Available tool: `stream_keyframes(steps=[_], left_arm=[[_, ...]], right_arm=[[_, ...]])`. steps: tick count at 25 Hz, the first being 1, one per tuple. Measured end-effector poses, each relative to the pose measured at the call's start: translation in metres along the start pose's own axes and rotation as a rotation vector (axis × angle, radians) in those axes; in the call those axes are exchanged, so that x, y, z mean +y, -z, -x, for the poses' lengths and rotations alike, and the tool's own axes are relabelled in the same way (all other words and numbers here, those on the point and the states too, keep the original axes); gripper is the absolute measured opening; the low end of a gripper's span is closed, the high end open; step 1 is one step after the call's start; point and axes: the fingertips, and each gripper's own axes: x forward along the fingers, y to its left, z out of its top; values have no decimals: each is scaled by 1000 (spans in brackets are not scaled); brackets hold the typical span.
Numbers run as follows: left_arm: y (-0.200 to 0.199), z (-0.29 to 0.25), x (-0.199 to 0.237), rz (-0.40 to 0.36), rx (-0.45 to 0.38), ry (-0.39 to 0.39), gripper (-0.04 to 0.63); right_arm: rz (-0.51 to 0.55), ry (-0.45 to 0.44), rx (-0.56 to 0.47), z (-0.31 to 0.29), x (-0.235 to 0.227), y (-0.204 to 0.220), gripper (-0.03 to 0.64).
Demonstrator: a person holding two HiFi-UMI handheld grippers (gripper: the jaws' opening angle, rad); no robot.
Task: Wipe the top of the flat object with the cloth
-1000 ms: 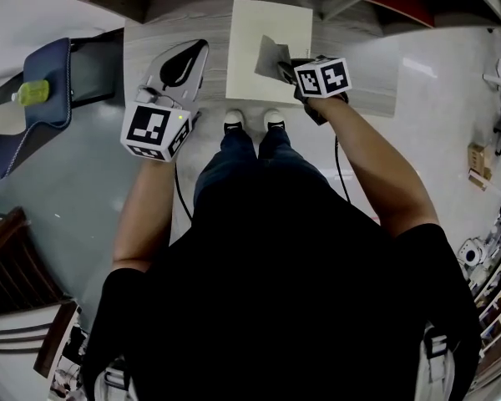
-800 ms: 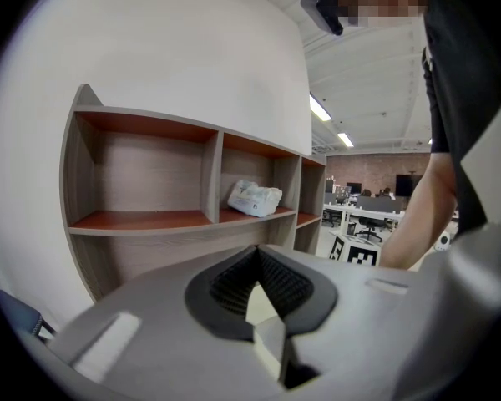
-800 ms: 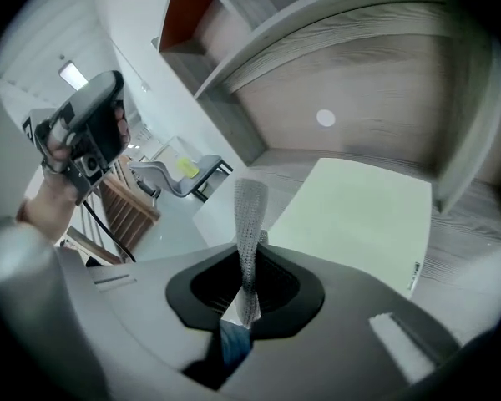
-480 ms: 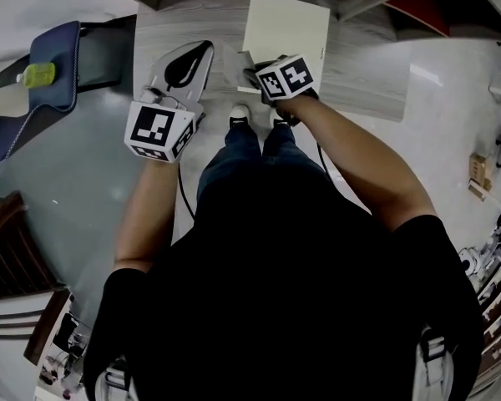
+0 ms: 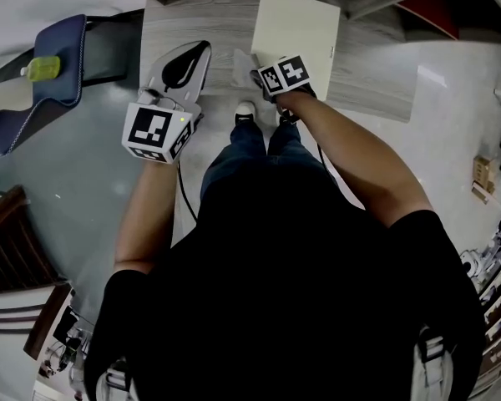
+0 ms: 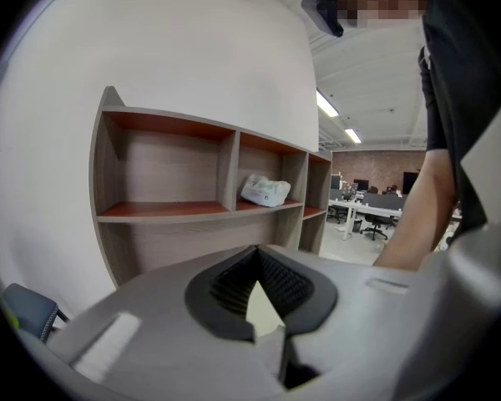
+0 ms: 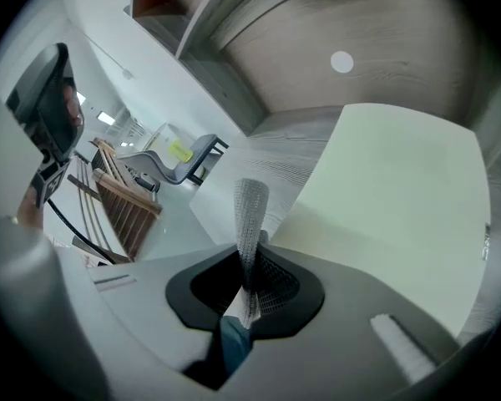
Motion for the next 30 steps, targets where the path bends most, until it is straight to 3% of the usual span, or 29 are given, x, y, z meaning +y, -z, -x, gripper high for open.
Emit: stream_keyframes(steps=[13, 30], left_arm=[[-4, -5, 1, -7, -3, 15, 1], [-10, -22, -10, -24, -18, 54, 0]], right_arm=[[-40, 88, 42, 0, -43, 25, 18], [-86, 205, 54, 55, -103, 66, 18]])
